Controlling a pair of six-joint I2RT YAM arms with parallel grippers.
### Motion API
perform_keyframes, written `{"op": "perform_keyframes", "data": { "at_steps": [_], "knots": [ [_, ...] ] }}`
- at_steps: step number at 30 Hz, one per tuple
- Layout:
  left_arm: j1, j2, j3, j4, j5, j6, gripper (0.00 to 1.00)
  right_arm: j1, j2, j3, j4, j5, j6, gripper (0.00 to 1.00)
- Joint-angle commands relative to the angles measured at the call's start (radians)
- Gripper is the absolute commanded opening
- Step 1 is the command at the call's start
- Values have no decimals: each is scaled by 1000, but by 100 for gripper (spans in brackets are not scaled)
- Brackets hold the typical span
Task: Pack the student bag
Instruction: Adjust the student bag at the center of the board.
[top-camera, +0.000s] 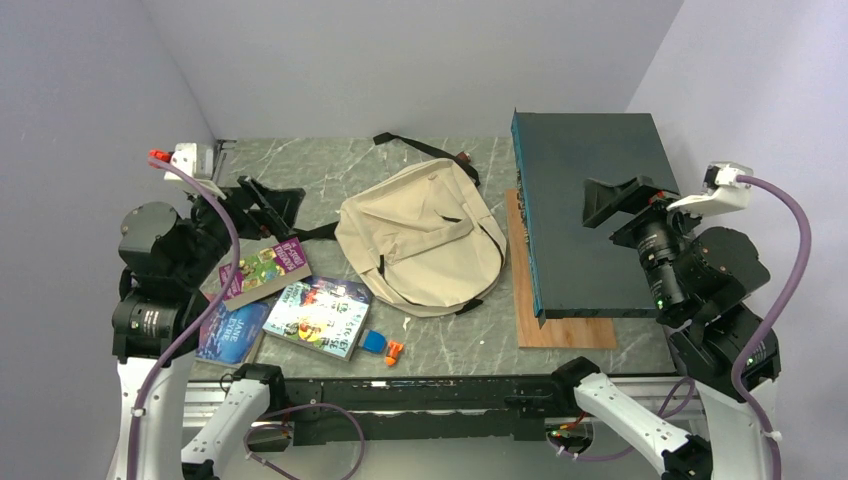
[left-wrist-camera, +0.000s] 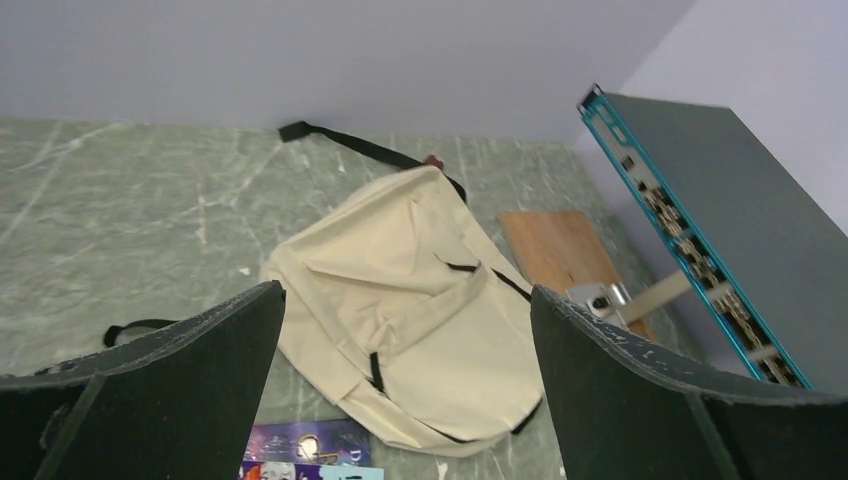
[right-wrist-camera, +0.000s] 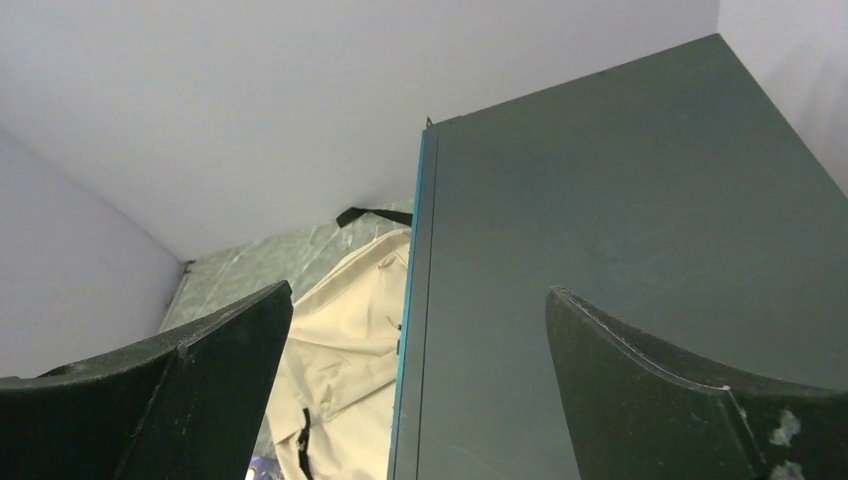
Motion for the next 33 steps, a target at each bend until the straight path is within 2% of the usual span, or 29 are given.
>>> {"op": "perform_keyframes", "data": {
  "at_steps": [1, 7, 10, 12, 14, 17, 20, 23, 26, 28, 33],
  "knots": [
    [3, 28, -70, 25, 178, 3, 99, -2, -7, -18, 31, -32, -27, 100],
    [-11, 57, -227, 61, 299, -35, 99, -2, -144, -180, 176, -69, 2, 100],
    [-68, 72, -331, 86, 298, -56, 99, -1, -184, -233, 213, -138, -12, 100],
    [-148, 94, -409, 98, 257, -72, 99, -1, -166, -226, 191, -196, -22, 100],
    [-286, 123, -467, 125, 190, -107, 99, -2, -129, -210, 165, -289, -43, 100],
    [-445, 171, -559, 212, 107, -189, 99, -2, -59, -193, 157, -524, -89, 100],
    [-555, 231, -622, 304, 41, -270, 99, -1, 32, -172, 141, -677, -80, 100],
    [-632, 291, -626, 330, -80, -296, 99, 6, 81, -187, 164, -747, -48, 100],
    [-670, 359, -620, 341, -162, -306, 98, 98, 114, -203, 192, -706, -16, 100],
    [-672, 402, -635, 377, -170, -333, 98, 203, 133, -199, 185, -589, -17, 100],
    [-672, 502, -637, 457, -163, -355, 87, 501, 213, -172, 174, -292, -23, 100]
  ]
}}
